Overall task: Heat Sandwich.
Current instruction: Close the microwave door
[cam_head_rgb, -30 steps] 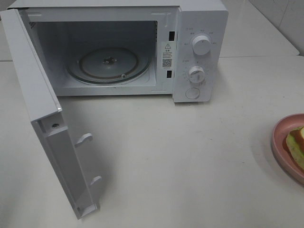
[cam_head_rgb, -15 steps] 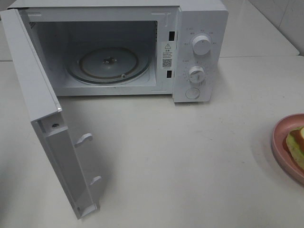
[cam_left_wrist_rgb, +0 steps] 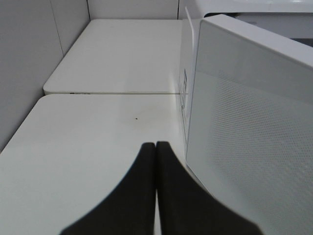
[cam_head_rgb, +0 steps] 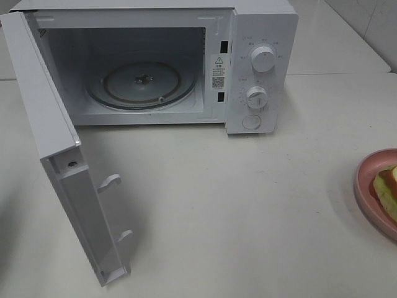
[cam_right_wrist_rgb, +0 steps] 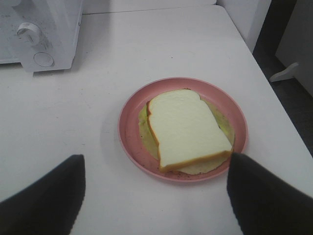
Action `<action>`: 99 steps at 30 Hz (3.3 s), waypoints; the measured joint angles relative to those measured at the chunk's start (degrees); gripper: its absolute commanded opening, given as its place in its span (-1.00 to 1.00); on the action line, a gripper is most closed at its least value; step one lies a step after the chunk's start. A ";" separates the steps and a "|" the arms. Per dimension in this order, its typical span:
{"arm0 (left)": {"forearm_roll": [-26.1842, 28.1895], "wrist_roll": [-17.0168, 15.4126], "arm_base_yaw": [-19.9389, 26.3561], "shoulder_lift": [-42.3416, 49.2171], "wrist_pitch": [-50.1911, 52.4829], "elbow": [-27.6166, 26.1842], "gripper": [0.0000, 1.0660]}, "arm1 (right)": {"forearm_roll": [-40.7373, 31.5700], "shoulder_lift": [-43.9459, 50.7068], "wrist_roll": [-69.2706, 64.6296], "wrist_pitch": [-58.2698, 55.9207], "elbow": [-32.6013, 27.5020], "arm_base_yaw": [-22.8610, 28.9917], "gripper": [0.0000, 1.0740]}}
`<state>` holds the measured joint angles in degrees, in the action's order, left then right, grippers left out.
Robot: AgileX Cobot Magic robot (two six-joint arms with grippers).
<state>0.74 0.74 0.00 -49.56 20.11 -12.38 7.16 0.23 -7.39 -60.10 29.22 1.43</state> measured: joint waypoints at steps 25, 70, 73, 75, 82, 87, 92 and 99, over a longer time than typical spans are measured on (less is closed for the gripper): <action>-24.52 -5.96 0.00 -34.26 31.63 -6.25 -1.00 | 0.00 0.00 0.00 0.00 0.00 0.00 0.42; 7.28 0.86 -34.03 -56.72 33.69 -31.17 -1.00 | 0.00 0.00 0.00 0.00 0.00 0.00 0.42; 9.17 1.55 -35.81 -58.84 32.43 -34.55 -1.00 | 0.00 0.00 0.00 0.00 0.00 0.00 0.42; 9.97 2.06 -36.55 -59.76 32.43 -36.21 -1.00 | 0.00 0.00 0.00 0.00 0.00 0.00 0.42; 12.89 4.76 -38.85 -62.74 30.19 -41.48 -1.00 | 0.00 0.00 0.00 0.00 0.00 0.00 0.42; 13.58 5.44 -39.99 -64.57 27.33 -45.09 -1.00 | 0.00 0.00 0.00 0.00 0.00 0.00 0.42; 14.38 6.65 -40.34 -66.41 25.67 -48.53 -1.00 | 0.00 0.00 0.00 0.00 0.00 0.00 0.42; 16.44 8.48 -41.25 -68.98 23.26 -53.11 -1.00 | 0.00 0.00 0.00 0.00 0.00 0.00 0.42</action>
<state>17.19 9.22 -41.25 -118.54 43.37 -65.49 7.16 0.23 -7.39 -60.10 29.22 1.43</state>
